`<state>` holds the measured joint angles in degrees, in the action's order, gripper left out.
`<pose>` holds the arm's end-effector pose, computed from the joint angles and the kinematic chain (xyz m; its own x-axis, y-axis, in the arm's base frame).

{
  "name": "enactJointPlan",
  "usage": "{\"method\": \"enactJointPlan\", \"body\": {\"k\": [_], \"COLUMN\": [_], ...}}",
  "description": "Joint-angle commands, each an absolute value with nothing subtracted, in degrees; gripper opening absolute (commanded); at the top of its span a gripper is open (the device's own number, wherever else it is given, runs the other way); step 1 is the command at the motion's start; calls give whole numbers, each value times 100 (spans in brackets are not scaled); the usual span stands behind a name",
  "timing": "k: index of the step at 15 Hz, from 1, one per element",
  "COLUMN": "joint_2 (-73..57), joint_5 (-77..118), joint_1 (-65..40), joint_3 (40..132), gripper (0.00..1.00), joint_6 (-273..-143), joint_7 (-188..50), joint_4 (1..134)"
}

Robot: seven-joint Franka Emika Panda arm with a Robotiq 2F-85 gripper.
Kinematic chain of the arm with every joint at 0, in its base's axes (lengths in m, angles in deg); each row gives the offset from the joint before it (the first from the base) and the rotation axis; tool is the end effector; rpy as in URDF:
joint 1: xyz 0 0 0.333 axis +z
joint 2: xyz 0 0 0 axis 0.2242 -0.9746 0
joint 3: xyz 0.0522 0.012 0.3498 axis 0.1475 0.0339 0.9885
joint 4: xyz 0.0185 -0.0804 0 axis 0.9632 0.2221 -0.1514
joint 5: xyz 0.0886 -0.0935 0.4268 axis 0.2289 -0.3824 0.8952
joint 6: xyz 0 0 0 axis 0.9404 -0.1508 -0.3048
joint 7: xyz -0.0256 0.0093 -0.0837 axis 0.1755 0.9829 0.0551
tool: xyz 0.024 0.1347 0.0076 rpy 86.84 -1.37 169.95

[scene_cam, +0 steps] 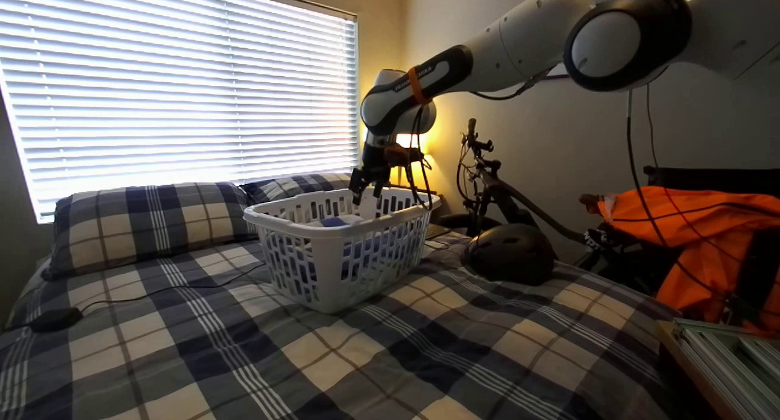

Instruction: Remove the towel from the basket

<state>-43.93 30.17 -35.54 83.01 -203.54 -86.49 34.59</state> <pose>0.7987 -0.4020 0.2920 0.9142 -0.2642 0.3074 -0.2944 -0.9541 0.0553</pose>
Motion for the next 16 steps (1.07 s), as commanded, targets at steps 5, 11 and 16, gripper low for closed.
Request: {"method": "enactJointPlan", "body": {"k": [5, 11, 16], "joint_2": [-5940, -6492, -6860], "joint_5": [3097, 2881, 2668], "joint_1": [-3850, -3966, -3975], "joint_3": [8491, 8605, 8576], "gripper": [100, 100, 100], "joint_6": [-19699, -19656, -19589], "joint_7": [-9258, -9277, -9704], "joint_4": [1265, 627, 188]}}
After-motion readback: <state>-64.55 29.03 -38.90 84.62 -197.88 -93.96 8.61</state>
